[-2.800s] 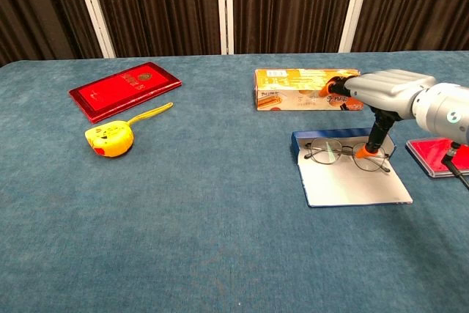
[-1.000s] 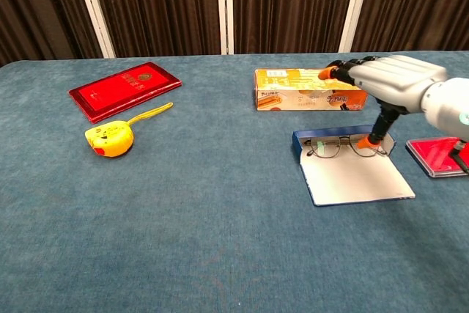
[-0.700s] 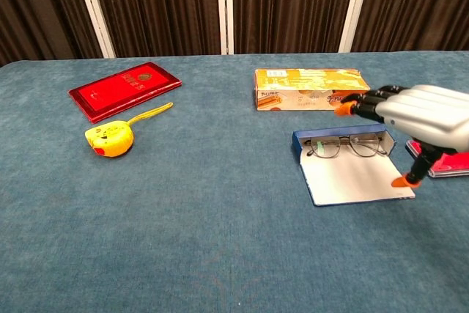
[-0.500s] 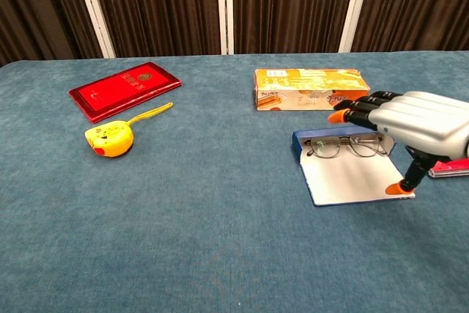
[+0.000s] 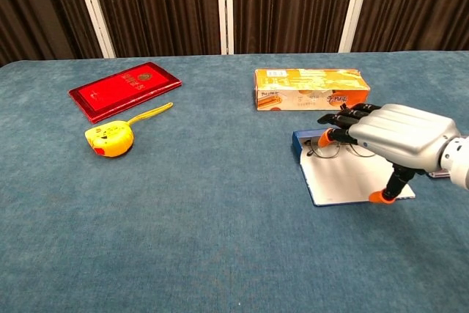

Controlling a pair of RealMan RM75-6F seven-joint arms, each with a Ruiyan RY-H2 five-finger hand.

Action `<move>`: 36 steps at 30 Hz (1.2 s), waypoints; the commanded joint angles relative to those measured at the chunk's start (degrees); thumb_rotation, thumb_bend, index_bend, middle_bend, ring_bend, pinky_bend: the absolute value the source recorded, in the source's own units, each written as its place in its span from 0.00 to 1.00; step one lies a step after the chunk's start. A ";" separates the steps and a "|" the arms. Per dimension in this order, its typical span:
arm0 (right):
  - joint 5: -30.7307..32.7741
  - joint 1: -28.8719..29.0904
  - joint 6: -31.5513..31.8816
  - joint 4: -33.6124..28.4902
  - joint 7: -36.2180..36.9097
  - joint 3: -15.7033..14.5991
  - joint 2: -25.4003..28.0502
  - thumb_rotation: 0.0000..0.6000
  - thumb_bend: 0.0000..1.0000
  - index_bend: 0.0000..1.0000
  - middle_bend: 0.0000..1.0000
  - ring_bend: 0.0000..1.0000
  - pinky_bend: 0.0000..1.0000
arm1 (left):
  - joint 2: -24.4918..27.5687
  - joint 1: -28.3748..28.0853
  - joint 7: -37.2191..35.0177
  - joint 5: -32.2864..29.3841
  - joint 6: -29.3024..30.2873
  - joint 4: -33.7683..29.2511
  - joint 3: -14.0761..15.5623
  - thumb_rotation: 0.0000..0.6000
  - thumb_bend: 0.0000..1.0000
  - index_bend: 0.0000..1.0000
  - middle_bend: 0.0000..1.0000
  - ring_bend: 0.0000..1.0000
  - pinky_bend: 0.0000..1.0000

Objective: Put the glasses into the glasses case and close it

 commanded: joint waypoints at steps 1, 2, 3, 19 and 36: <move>-0.10 -0.04 -0.40 0.67 0.34 0.15 -0.42 1.00 0.09 0.22 0.00 0.00 0.00 | -0.01 -0.02 0.04 -0.05 -0.06 0.01 -0.01 1.00 0.00 0.00 0.00 0.00 0.00; -0.21 -0.07 -0.55 0.95 0.42 0.12 -0.58 1.00 0.09 0.22 0.00 0.00 0.00 | -0.02 -0.04 0.08 -0.09 -0.10 0.01 -0.02 1.00 0.00 0.00 0.00 0.00 0.00; -0.30 -0.10 -0.61 1.11 0.48 0.12 -0.68 1.00 0.09 0.22 0.00 0.00 0.00 | -0.05 -0.05 0.09 -0.12 -0.12 0.02 -0.03 1.00 0.00 0.00 0.00 0.00 0.00; -0.93 -0.41 -2.03 4.21 1.33 0.27 -2.68 1.00 0.09 0.22 0.00 0.00 0.00 | -0.22 -0.20 0.31 -0.75 -0.43 0.22 -0.23 1.00 0.00 0.00 0.00 0.00 0.00; -1.71 -0.86 -2.72 7.95 2.65 0.51 -4.45 1.00 0.12 0.24 0.00 0.00 0.00 | -0.68 -0.48 1.07 -1.44 -0.88 0.58 -0.33 1.00 0.00 0.00 0.00 0.00 0.00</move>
